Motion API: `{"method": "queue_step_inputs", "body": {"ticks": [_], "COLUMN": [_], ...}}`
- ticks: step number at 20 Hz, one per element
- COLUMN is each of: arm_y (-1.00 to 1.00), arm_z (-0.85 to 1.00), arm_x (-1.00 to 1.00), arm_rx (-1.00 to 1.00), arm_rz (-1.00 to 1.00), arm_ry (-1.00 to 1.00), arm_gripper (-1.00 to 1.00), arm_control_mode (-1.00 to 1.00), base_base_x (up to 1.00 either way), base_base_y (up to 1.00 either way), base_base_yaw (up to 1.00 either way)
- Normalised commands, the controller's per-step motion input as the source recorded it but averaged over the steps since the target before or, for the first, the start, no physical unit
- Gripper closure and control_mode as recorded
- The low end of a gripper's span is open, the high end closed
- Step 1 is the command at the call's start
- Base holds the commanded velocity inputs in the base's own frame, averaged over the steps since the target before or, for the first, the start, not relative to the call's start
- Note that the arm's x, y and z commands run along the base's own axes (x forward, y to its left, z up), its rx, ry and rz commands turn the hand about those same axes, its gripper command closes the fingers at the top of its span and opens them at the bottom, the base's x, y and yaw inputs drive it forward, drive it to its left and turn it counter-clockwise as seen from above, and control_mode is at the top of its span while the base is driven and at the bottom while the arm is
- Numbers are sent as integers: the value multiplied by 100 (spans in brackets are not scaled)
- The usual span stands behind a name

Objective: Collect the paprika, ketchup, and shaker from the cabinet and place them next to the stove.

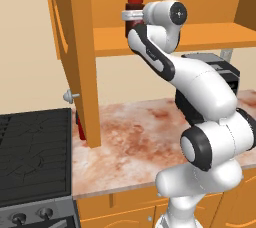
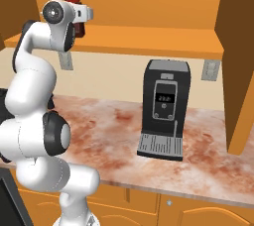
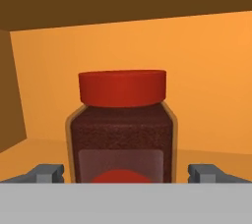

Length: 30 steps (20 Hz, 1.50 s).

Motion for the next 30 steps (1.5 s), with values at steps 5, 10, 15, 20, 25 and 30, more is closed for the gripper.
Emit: {"method": "queue_step_inputs", "body": {"ticks": [5, 10, 15, 20, 25, 30], "arm_y": [0, 1, 3, 2, 2, 2], "arm_z": [-4, -5, -2, -1, 0, 0], "arm_x": [0, 1, 9, 11, 8, 1], "arm_rx": [0, 0, 0, 0, 0, 0], "arm_rz": [0, 0, 0, 0, 0, 0], "arm_ry": [0, 0, 0, 0, 0, 0], "arm_gripper": [-100, -100, -100, -100, -100, -100], "arm_control_mode": [-100, -100, -100, -100, -100, -100], "base_base_x": [0, 0, 0, 0, 0, 0], "base_base_y": [0, 0, 0, 0, 0, 0], "base_base_yaw": [0, 0, 0, 0, 0, 0]}}
